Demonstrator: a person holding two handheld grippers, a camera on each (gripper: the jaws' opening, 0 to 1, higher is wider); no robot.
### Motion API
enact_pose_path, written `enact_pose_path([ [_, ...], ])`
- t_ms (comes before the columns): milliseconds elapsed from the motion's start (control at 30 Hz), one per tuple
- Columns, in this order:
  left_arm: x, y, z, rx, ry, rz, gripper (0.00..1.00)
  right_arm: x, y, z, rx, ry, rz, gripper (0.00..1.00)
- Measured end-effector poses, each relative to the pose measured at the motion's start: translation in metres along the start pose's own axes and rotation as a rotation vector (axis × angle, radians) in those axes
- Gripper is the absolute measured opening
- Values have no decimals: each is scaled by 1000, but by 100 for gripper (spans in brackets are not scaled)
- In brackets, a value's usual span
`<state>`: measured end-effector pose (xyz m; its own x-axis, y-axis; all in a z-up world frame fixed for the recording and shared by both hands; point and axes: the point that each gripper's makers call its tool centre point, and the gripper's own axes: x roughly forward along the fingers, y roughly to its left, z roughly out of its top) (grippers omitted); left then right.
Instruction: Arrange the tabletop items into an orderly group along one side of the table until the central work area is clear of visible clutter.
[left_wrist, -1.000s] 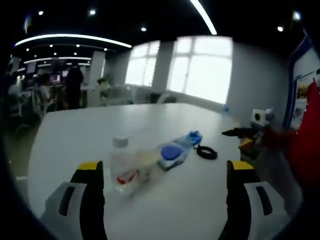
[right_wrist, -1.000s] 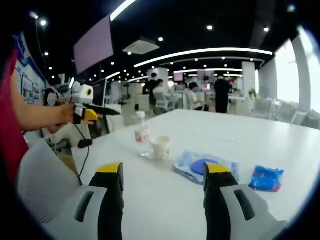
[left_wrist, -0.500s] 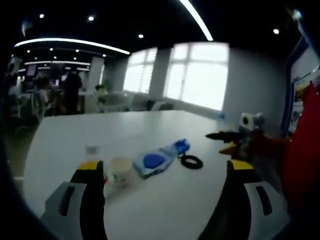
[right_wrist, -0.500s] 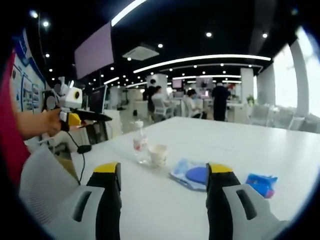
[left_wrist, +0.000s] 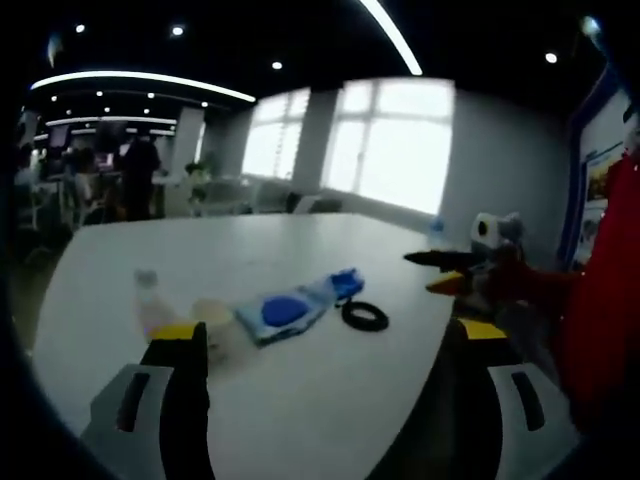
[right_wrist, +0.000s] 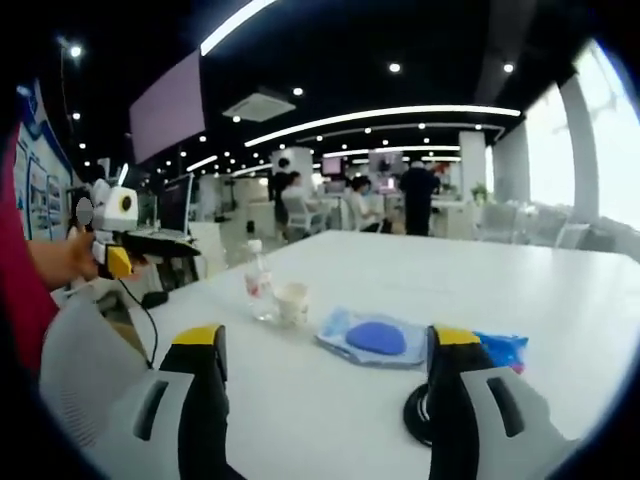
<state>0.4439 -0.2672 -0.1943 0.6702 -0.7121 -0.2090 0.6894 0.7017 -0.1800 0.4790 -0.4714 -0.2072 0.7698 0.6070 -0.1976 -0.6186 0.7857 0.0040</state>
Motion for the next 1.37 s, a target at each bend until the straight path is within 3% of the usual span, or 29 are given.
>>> enact_pose_path([
  [367, 1, -2, -12, -28, -7, 39, 100, -25, -36, -7, -37, 18, -56, 84],
  [467, 3, 1, -23, -11, 35, 96, 100, -30, -42, -14, -35, 33, -61, 86],
  [600, 3, 0, -30, -30, 38, 116, 100, -32, -47, -28, -19, 57, -70, 88],
  [733, 0, 9, -44, -31, 92, 209, 100, -31, -56, -42, 21, 91, -125, 93],
  [833, -3, 15, -48, -57, 94, 247, 100, -31, -62, -45, 13, 104, -174, 93],
  [867, -3, 15, -47, -58, 88, 249, 100, -34, -67, -47, 2, 122, -217, 93],
  [1067, -2, 16, -51, -58, 100, 259, 100, -35, -60, -39, -36, 107, -250, 94],
  [1167, 0, 20, -51, -66, 103, 258, 100, -37, -60, -48, -43, 149, -270, 96],
  [1367, 5, 27, -53, -56, 123, 244, 100, -42, -58, -54, -31, 156, -294, 95],
])
